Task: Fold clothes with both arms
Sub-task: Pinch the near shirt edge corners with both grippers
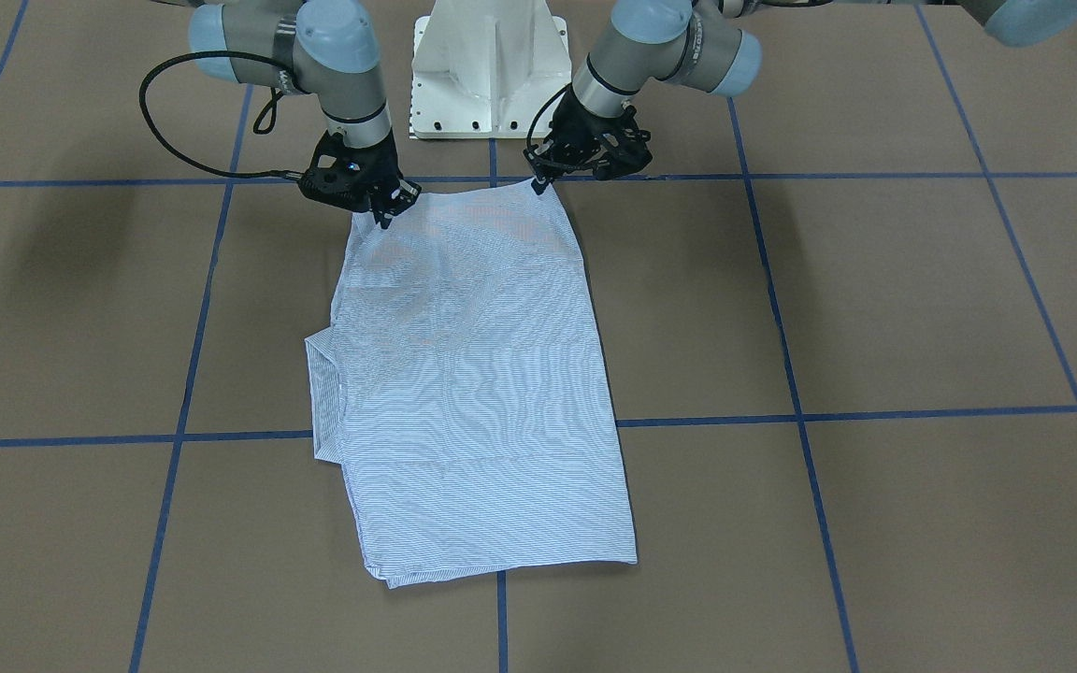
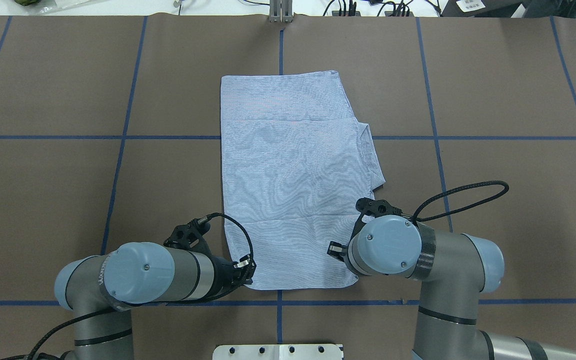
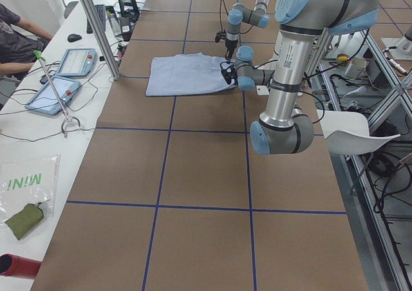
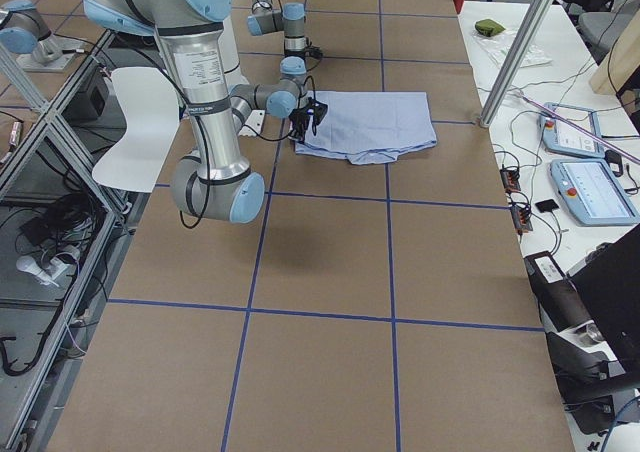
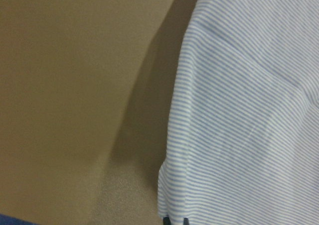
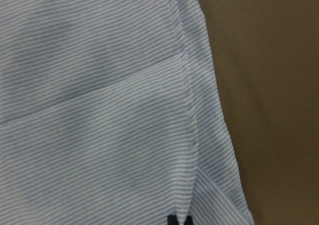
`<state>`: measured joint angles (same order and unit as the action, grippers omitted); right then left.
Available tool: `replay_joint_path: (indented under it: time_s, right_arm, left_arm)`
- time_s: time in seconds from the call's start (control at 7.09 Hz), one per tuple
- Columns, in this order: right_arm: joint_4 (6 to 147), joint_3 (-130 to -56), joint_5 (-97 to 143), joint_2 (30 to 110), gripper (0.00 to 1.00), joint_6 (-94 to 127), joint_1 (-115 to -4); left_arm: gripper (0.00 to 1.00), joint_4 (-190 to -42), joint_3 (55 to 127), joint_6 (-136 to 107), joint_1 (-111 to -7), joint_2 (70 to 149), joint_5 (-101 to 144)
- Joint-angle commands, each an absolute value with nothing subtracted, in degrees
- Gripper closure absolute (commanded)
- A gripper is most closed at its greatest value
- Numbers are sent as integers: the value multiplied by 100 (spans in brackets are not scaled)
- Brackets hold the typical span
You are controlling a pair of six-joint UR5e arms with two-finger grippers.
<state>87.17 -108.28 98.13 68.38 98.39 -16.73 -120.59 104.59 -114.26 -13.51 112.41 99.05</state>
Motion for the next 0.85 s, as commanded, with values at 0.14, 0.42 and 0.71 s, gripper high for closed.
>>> replay_joint_path:
  time_s: [0.14,0.42,0.71]
  right_arm:
    - [8745,-10837,9791,6847,1,9844,-1679]
    - [8745,-10846,9817,6873,1,9844,-1696]
    - [8763,-10846,9826,6891,1,9844,-1696]
  left_arm:
    - [100,-12059,10459,-11426,-1345,11250,9905]
    - [100,-12041,10520,-11400,-1362,11250,9914]
    - [100,-11734,10713,-11364,-1362,11276,9914]
